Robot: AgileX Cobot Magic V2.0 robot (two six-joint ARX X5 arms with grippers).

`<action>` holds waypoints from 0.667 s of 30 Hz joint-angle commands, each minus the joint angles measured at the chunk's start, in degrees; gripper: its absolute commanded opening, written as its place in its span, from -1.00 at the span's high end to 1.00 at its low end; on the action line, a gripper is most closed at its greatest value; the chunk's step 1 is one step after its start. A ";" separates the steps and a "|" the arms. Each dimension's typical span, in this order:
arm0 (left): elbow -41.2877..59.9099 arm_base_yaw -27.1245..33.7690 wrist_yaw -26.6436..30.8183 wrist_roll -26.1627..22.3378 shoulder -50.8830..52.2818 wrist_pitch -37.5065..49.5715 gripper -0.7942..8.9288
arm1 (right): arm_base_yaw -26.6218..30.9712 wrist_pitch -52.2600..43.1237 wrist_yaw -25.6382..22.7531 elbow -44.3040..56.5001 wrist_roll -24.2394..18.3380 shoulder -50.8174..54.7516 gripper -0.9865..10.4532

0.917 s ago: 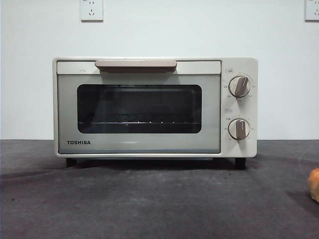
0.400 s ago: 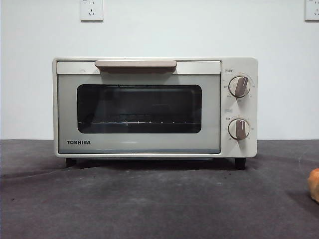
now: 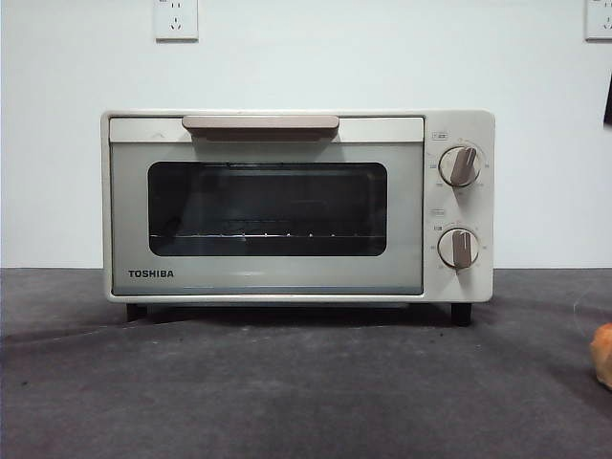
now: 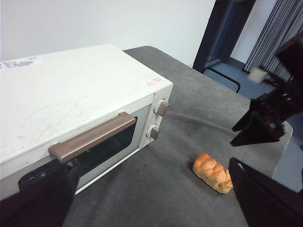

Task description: The left arm flap open the oven, the right arm pick bread and place it into oven, the left arm flap close the oven

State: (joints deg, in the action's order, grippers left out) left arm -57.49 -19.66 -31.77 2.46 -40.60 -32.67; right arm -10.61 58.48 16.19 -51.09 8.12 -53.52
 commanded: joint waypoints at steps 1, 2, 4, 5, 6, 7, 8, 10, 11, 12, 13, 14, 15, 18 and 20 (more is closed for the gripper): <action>-1.11 -0.24 -0.17 -0.07 -0.37 0.42 -0.19 | -1.03 -0.15 -0.55 -0.59 0.74 -3.56 -0.08; -1.11 -0.24 -0.17 -0.07 -0.37 0.33 -0.19 | -1.51 -0.15 -0.92 -0.52 1.05 -5.05 -0.08; -1.11 -0.24 -0.17 -0.07 -0.37 0.00 -0.19 | -2.32 -0.15 -1.88 -0.22 1.88 -6.97 -0.08; -1.11 -0.24 -0.15 -0.09 -0.37 -0.46 -0.19 | -2.84 -0.31 -2.49 0.11 2.21 -8.04 -0.08; -1.11 -0.24 -0.13 -0.09 -0.37 -0.81 -0.19 | -3.26 -0.55 -2.97 0.50 2.38 -8.74 -0.08; -1.11 -0.24 -0.04 -0.11 -0.39 -1.05 -0.19 | -3.61 -1.09 -3.26 1.01 2.43 -9.40 -0.08; -1.11 -0.24 0.26 -0.09 -0.44 -1.25 -0.19 | -3.96 -2.21 -3.26 1.92 2.47 -10.08 -0.08; -1.11 -0.24 0.46 -0.11 -0.44 -1.40 -0.19 | -4.26 -4.48 -3.23 3.58 3.48 -10.88 -0.08; -1.11 -0.24 0.46 -0.11 -0.44 -1.40 -0.19 | -4.26 -5.79 -3.15 4.70 3.96 -11.23 -0.08; -1.11 -0.24 0.46 -0.09 -0.44 -1.42 -0.19 | -4.26 -6.86 -3.21 5.77 4.57 -11.58 -0.08; -1.11 -0.24 0.46 -0.09 -0.44 -1.40 -0.19 | -4.26 -7.74 -3.21 6.73 5.03 -11.76 -0.08; -1.11 -0.24 0.48 -0.11 -0.46 -1.40 -0.19 | -4.26 -8.79 -3.17 7.78 5.33 -12.09 -0.08; -1.11 -0.24 0.46 -0.11 -0.48 -1.40 -0.19 | -4.26 -9.62 -3.19 8.76 5.46 -12.37 -0.08; -1.11 -0.24 0.48 -0.11 -0.70 -1.40 -0.19 | -4.26 -12.20 -3.23 10.97 5.44 -13.14 -0.08; -1.11 -0.24 0.48 -0.11 -0.90 -1.36 -0.19 | -4.26 -13.20 -3.67 11.52 5.42 -13.81 -0.08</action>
State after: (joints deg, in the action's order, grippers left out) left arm -57.47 -19.66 -31.42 2.48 -41.01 -34.57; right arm -14.61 45.93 12.86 -39.31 12.84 -66.54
